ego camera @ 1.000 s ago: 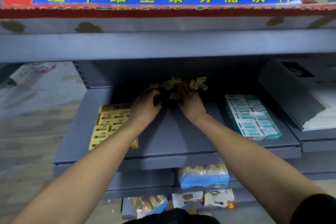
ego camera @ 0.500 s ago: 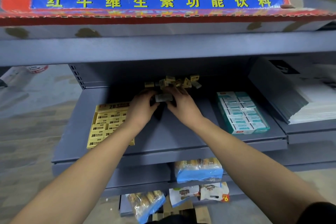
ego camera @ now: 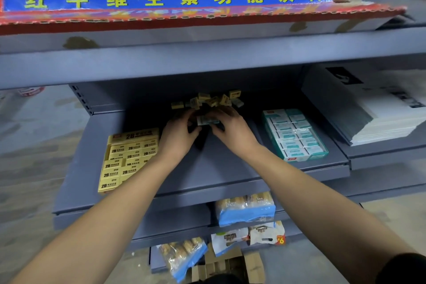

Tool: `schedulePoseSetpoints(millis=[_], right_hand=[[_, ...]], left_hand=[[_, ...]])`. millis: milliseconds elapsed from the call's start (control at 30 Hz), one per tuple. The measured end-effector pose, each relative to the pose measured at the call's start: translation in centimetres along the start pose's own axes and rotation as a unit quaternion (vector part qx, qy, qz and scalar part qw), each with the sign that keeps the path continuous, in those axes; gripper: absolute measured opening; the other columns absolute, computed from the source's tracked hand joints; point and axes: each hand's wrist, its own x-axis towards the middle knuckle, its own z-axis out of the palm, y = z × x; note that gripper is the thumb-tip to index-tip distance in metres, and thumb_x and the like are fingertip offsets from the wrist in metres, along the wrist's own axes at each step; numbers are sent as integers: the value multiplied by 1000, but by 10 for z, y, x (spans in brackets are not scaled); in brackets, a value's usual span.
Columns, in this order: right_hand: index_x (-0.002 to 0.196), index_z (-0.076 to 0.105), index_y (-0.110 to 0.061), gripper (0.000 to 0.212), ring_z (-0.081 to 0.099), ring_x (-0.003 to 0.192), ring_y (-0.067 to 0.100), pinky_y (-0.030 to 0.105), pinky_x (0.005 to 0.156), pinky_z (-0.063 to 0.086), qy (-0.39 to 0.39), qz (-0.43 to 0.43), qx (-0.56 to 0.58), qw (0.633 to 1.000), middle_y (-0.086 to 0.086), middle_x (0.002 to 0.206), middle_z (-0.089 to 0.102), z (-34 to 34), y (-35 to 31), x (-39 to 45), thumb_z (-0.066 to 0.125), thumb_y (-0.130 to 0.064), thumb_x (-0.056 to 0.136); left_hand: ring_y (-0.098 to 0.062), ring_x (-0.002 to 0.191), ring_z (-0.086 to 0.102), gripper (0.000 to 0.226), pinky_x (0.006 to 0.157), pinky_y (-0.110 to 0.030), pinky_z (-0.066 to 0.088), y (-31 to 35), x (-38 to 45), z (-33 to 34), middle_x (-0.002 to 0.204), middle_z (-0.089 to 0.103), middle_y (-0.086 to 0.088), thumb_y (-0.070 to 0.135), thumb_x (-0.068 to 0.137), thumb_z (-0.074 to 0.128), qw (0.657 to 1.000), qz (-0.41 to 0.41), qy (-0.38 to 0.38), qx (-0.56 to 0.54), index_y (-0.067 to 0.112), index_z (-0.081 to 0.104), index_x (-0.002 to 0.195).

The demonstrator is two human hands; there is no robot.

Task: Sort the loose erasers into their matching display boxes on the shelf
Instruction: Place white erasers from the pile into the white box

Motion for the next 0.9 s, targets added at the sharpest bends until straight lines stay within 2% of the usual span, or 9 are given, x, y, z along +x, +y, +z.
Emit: schedulePoseSetpoints(millis=[133, 300, 500, 600, 733, 900], right_hand=[[101, 71, -9, 29, 60, 100, 36, 40, 79, 53, 30, 30, -25, 999, 15, 106, 66, -38, 26, -16, 67, 0, 74], [102, 72, -8, 29, 60, 99, 35, 41, 82, 51, 57, 100, -63, 991, 13, 104, 67, -91, 63, -54, 64, 1, 75], [102, 71, -7, 25, 58, 101, 32, 39, 86, 49, 33, 162, -129, 978, 11, 106, 64, -144, 95, -100, 63, 0, 79], [102, 72, -6, 28, 57, 105, 31, 40, 87, 50, 12, 176, -143, 974, 13, 110, 64, -155, 103, -113, 60, 3, 79], [101, 72, -6, 27, 57, 105, 30, 38, 88, 50, -2, 173, -145, 974, 13, 110, 64, -156, 108, -120, 59, 3, 80], [102, 73, -6, 27, 58, 103, 28, 34, 87, 50, -15, 158, -149, 976, 11, 110, 65, -144, 108, -111, 57, 4, 82]], left_hand=[[-26, 105, 62, 43, 79, -31, 50, 39, 12, 24, 120, 64, -6, 24, 91, 60, 998, 38, -31, -32, 18, 51, 133], [-19, 103, 60, 42, 84, -33, 51, 90, 20, 64, 114, 64, -1, 22, 92, 58, 990, 66, -73, -97, 19, 52, 133], [-15, 102, 59, 39, 82, -27, 48, 128, 20, 99, 117, 61, 1, 21, 89, 59, 979, 124, -96, -134, 20, 55, 129], [-16, 102, 57, 40, 85, -30, 49, 137, 17, 106, 118, 60, 1, 20, 89, 58, 978, 131, -96, -134, 17, 55, 129], [-13, 96, 57, 35, 81, -28, 48, 142, 15, 108, 108, 59, 5, 17, 89, 57, 976, 139, -86, -142, 18, 58, 124], [-13, 99, 58, 35, 80, -26, 47, 134, 15, 103, 113, 60, 5, 19, 91, 56, 980, 129, -74, -135, 17, 56, 126]])
